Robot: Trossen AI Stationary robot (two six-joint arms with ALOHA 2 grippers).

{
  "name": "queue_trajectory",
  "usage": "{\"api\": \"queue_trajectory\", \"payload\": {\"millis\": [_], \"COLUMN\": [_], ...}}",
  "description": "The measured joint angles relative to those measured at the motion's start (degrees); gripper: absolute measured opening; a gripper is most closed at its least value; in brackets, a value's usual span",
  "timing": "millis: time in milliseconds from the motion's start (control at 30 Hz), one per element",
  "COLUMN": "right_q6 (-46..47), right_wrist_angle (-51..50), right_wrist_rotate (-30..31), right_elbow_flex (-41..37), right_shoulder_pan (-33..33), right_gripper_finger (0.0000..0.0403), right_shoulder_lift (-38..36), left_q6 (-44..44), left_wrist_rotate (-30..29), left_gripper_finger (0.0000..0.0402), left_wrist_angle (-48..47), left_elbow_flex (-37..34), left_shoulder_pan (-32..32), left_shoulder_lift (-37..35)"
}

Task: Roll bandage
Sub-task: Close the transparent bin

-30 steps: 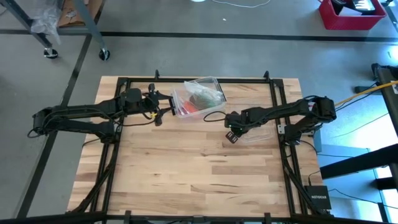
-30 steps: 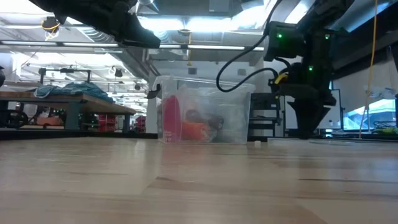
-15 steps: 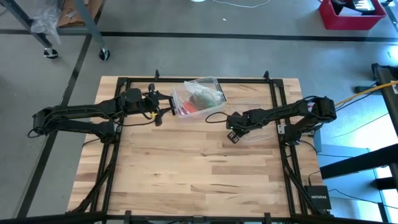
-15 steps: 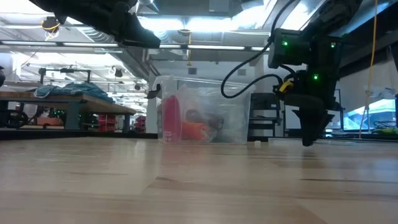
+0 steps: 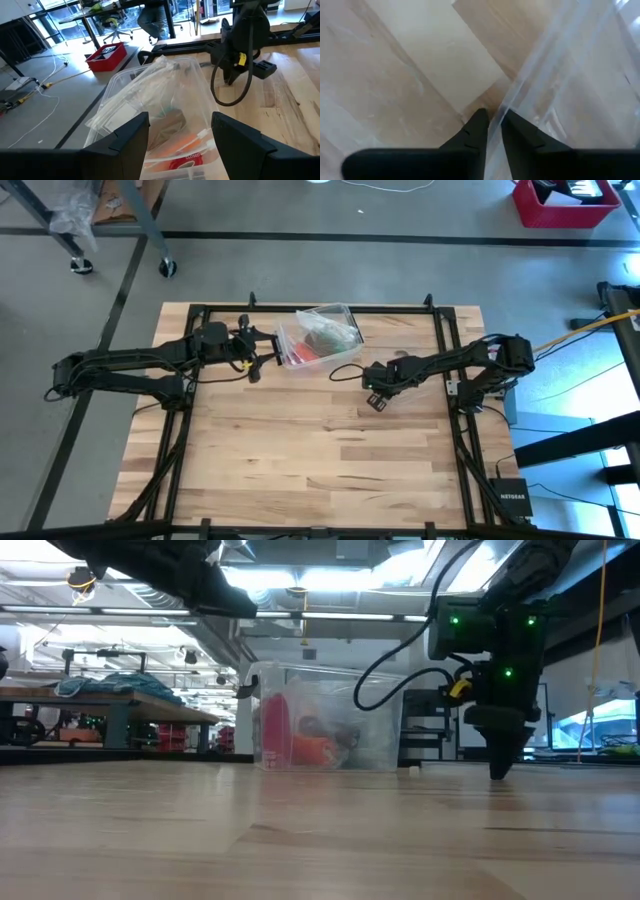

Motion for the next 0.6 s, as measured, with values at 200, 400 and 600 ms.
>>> {"api": "queue_trajectory", "payload": {"millis": [200, 400, 600], "right_q6": [-0.7, -1.6, 0.4], "right_wrist_angle": [-0.8, -5.5, -18.0], "right_wrist_rotate": [-2.6, -4.9, -6.3], "right_elbow_flex": [0.1, 2.2, 9.0], "right_shoulder_pan": [0.0, 0.9, 5.1], "right_gripper_finger": [0.0007, 0.0010, 0.0008], "right_shoulder_lift": [-0.1, -0.6, -2.0], "left_q6": [0.5, 0.8, 0.9], "left_wrist_rotate": [0.0, 0.0, 0.0], "left_gripper_finger": [0.0208, 0.0208, 0.0208], "left_wrist_angle": [0.0, -0.1, -0.3], "left_elbow_flex": [0.0, 0.0, 0.0], "left_shoulder_pan": [0.0, 0.0, 0.0], "left_shoulder_lift": [0.0, 0.0, 0.0]}}
